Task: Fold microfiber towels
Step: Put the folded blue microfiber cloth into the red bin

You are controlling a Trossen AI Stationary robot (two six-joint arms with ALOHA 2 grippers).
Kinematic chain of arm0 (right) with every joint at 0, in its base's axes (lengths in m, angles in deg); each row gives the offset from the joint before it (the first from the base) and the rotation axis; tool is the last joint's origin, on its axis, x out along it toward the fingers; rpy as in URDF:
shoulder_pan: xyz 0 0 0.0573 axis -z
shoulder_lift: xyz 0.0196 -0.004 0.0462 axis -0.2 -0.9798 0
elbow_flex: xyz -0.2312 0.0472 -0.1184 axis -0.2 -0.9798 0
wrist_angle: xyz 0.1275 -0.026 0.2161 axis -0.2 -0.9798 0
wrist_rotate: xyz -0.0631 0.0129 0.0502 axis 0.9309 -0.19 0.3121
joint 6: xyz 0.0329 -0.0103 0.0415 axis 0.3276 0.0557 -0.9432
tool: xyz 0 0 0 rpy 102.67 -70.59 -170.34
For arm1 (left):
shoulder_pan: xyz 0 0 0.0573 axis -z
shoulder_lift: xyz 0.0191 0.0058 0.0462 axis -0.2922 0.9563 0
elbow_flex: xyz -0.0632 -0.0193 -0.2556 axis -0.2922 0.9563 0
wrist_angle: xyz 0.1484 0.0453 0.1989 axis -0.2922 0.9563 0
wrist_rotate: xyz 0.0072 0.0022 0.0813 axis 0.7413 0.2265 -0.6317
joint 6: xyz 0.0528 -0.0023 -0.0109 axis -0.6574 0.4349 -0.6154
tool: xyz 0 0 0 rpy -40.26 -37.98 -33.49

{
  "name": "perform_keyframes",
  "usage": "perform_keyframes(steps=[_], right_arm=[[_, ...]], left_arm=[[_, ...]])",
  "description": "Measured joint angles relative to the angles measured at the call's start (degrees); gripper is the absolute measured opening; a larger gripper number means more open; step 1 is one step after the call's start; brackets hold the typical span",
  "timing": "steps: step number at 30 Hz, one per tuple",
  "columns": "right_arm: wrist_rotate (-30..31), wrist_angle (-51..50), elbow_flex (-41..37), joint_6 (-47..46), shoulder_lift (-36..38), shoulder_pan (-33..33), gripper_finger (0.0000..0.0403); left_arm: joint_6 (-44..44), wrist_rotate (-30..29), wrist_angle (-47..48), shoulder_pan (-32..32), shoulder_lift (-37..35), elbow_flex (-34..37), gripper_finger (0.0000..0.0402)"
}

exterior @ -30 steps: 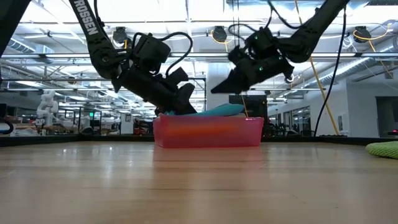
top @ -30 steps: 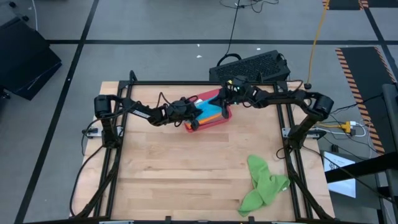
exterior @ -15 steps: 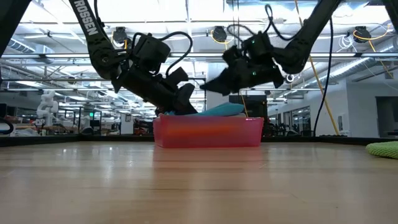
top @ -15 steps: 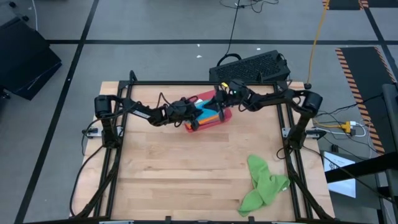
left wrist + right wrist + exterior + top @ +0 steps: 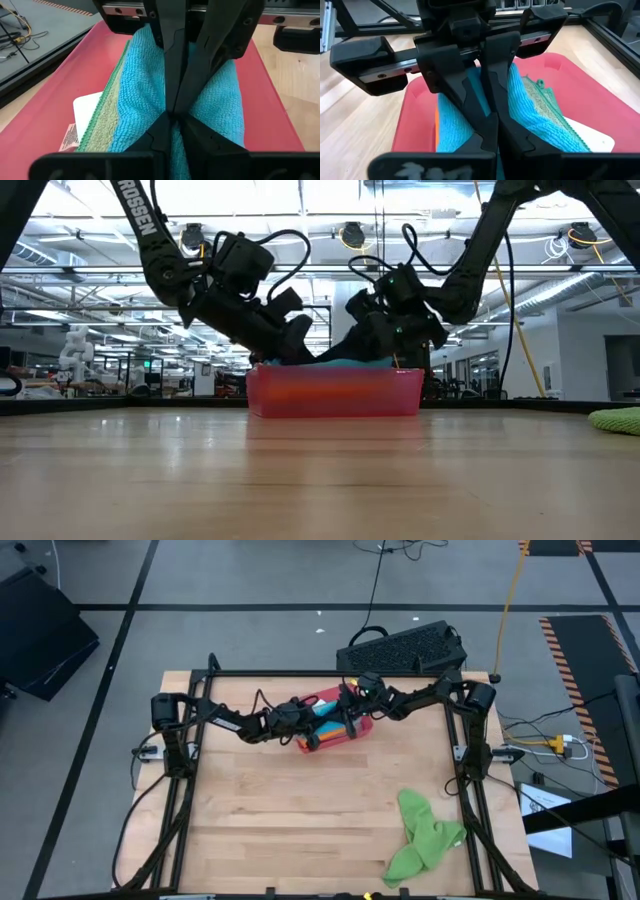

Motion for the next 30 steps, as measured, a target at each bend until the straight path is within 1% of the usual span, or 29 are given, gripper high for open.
perform_keyframes(steps=[3, 7, 13, 16, 19, 24, 30], right_arm=[[0.02, -1.06, 0.00, 0.48, -0.05, 0.00, 0.0000], [0.04, -1.86, 0.02, 0.63, -0.08, 0.28, 0.0000], [0.22, -3.60, -0.02, 0.82, -0.19, 0.79, 0.0000], [0.28, -3.92, -0.02, 1.09, -0.19, 0.76, 0.0000], [0.31, -4.08, -0.02, 1.09, -0.19, 0.76, 0.0000], [0.39, -4.10, -0.07, 1.09, -0.19, 0.74, 0.0000], [0.45, -4.19, -0.07, 1.09, -0.19, 0.72, 0.0000]], left_arm=[[-0.20, 0.05, 1.03, 0.01, -1.36, 0.08, 0.0042], [-0.36, 0.14, 5.13, 0.03, -4.54, 0.14, 0.0049], [-0.31, 0.11, 8.56, 0.03, -9.41, 0.13, 0.0097], [-0.40, 0.10, 6.60, 0.28, -10.89, 0.03, 0.0118], [-0.40, 0.52, 5.52, 0.61, -11.32, 0.03, 0.0128], [-0.20, 0.52, 5.48, 1.17, -9.40, 0.01, 0.0116], [-0.11, -2.30, 5.50, 0.88, -5.06, 0.01, 0.0077]])
